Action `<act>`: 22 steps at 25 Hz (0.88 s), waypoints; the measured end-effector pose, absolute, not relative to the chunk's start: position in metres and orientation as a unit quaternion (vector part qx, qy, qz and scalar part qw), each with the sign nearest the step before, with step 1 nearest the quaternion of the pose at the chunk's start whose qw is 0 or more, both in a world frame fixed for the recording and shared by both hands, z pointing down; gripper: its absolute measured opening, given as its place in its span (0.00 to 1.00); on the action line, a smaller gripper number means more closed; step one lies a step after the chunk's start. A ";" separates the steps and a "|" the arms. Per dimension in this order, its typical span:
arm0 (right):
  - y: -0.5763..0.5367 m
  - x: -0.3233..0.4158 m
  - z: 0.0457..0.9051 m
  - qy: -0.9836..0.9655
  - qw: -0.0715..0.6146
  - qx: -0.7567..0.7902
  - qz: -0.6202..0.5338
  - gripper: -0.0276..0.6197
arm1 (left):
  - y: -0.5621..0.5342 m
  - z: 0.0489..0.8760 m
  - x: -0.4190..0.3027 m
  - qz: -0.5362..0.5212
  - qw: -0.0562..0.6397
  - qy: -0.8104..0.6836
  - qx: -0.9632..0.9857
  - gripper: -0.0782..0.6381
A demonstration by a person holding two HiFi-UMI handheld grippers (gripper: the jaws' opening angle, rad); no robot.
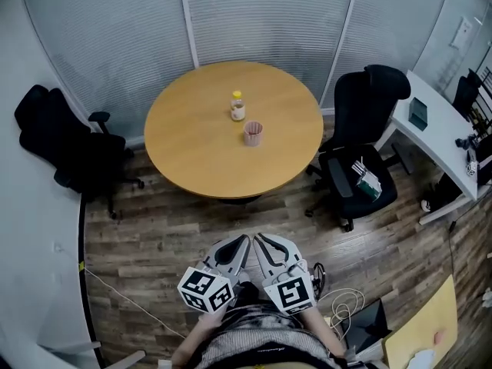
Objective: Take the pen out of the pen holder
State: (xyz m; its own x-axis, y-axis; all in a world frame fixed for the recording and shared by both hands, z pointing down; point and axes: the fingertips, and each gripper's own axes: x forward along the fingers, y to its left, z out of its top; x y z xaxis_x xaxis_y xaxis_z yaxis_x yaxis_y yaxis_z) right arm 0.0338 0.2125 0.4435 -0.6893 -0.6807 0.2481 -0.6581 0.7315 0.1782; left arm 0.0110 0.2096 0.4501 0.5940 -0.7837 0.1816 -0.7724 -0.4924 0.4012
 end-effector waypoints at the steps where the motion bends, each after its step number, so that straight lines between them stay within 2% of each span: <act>1: 0.206 0.029 0.444 -0.917 0.147 0.370 -0.033 0.10 | 0.205 0.451 0.007 -0.011 0.226 -0.447 0.865 0.12; 22: 0.127 -0.015 0.465 -0.914 0.163 0.371 -0.024 0.10 | 0.129 0.470 -0.037 -0.004 0.237 -0.443 0.865 0.12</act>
State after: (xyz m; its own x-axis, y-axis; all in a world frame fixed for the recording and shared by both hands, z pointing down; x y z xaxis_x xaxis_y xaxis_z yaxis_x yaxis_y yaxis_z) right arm -0.0154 0.1275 0.4648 -0.6714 -0.6862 0.2799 -0.6709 0.7232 0.1641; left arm -0.0370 0.1289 0.4697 0.6083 -0.7670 0.2040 -0.7637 -0.4956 0.4138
